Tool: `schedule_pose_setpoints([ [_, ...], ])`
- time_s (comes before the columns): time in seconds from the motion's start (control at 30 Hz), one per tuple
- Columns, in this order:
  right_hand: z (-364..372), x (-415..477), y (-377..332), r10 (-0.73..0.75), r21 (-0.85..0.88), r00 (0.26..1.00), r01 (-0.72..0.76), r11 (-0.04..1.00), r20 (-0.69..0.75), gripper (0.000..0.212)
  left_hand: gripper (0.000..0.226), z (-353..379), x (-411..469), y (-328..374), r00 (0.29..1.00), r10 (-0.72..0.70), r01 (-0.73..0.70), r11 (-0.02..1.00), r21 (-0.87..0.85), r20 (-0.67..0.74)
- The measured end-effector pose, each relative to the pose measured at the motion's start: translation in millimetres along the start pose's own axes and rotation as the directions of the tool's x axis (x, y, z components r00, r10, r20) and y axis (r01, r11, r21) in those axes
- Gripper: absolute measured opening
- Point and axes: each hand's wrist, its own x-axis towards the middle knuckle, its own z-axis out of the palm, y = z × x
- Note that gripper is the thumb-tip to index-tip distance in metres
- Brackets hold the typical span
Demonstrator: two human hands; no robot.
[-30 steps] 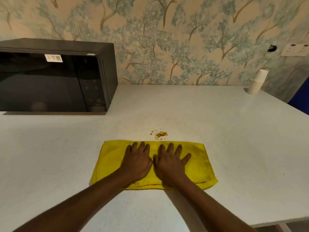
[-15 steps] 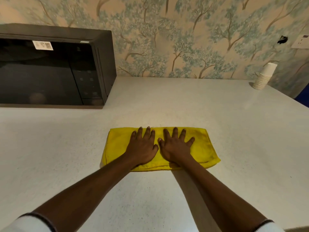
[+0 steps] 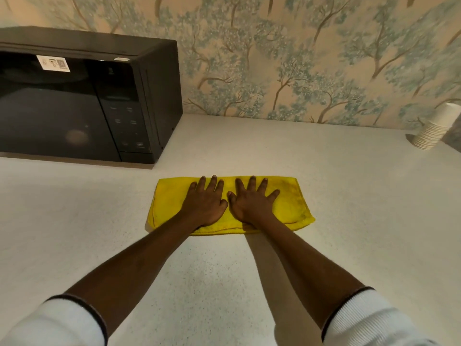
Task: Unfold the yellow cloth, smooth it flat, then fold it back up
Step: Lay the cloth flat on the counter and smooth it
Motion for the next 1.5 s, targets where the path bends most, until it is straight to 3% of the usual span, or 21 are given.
schedule_pose_setpoints([
  [0.4,6,-8,-49,-0.135,-0.008,0.99,0.136,0.991,0.037,0.069,0.067,-1,-26,-46,0.992,-0.125,0.125,0.992,0.013,0.018],
  [0.67,10,-88,-55,-0.124,-0.031,0.992,0.124,0.992,0.011,0.068,0.068,4,-101,-40,1.0,-0.028,0.028,0.999,0.046,-0.005],
  [0.9,9,-146,-10,-0.052,-0.069,0.999,0.052,0.996,0.001,0.072,0.078,8,-131,11,0.996,0.085,-0.085,0.996,-0.003,-0.036],
  [1.07,2,-144,25,0.03,-0.082,1.0,-0.03,0.996,-0.007,0.074,0.09,9,-118,47,0.991,0.127,-0.129,0.991,-0.045,-0.045],
  [1.5,-7,-60,58,0.081,-0.082,0.997,-0.079,0.994,0.02,0.076,0.087,11,-26,65,0.994,0.102,-0.103,0.993,-0.05,-0.032],
])
